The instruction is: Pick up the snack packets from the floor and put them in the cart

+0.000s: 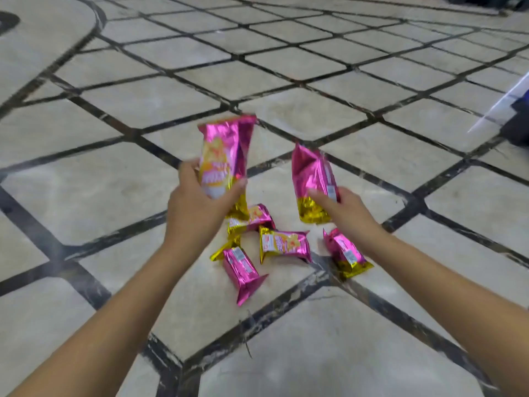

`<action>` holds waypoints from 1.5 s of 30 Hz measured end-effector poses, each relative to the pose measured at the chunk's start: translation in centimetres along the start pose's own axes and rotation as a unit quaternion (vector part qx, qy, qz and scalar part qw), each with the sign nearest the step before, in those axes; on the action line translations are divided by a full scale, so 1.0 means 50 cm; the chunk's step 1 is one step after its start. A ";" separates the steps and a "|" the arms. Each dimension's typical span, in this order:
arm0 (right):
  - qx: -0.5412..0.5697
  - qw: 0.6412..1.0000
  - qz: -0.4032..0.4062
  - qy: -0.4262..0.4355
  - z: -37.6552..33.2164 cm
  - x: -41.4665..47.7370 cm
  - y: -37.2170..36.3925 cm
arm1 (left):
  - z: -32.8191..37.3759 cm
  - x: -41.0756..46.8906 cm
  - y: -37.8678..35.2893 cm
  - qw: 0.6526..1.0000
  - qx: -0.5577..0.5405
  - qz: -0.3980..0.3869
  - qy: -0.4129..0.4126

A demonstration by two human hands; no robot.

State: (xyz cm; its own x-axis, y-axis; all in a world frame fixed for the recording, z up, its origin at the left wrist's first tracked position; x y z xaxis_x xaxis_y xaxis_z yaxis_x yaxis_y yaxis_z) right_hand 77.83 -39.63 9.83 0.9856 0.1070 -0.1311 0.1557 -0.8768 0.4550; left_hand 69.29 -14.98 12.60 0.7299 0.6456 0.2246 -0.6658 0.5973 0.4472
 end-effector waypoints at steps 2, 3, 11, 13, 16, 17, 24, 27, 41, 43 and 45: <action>0.054 0.998 0.005 0.026 -0.110 0.041 -0.004 | 0.071 0.071 0.032 0.998 -0.029 0.049 -0.007; 0.075 0.996 0.013 0.037 -0.157 0.060 -0.007 | 0.100 0.099 0.046 0.997 -0.045 0.068 -0.005; 0.220 0.973 0.039 0.054 -0.397 0.138 -0.026 | 0.243 0.204 0.135 0.979 -0.102 0.178 0.001; 0.231 0.971 0.035 0.056 -0.430 0.145 -0.026 | 0.272 0.222 0.151 0.978 -0.099 0.181 0.000; 0.220 0.973 0.016 0.067 -0.473 0.150 -0.010 | 0.313 0.249 0.180 0.981 -0.081 0.176 -0.003; 0.215 0.974 0.011 0.068 -0.492 0.149 0.003 | 0.330 0.260 0.192 0.982 -0.076 0.172 0.000; 0.195 0.979 -0.014 0.051 -0.744 0.119 0.136 | 0.581 0.335 0.330 0.987 -0.058 0.144 0.037; 0.196 0.979 -0.030 0.042 -0.874 0.077 0.197 | 0.709 0.355 0.412 0.989 -0.026 0.137 0.051; 0.176 0.982 -0.069 0.001 -1.376 -0.251 0.490 | 1.243 0.283 0.852 0.985 0.014 0.126 0.118; 0.167 0.983 -0.072 -0.018 -1.406 -0.304 0.514 | 1.285 0.250 0.907 0.981 0.023 0.135 0.135; 0.163 0.983 -0.080 -0.028 -1.425 -0.357 0.536 | 1.324 0.209 0.948 0.980 0.045 0.133 0.143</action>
State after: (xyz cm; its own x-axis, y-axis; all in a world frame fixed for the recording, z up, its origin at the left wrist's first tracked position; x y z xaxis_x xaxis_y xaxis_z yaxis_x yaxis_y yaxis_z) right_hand 69.13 -31.62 87.13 0.9438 0.2375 -0.2301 0.2697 -0.9554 0.1200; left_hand 55.60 -11.40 93.46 0.4515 0.8870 0.0969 -0.8006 0.3547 0.4829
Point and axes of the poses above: each hand's wrist, its own x-axis towards the middle knuckle, its own y-axis out of the back of the hand, z = x × y, the point moved 6 cm from there along x, towards the middle knuckle, and after that the axes turned 10 degrees about z, right-handed, at the moved point
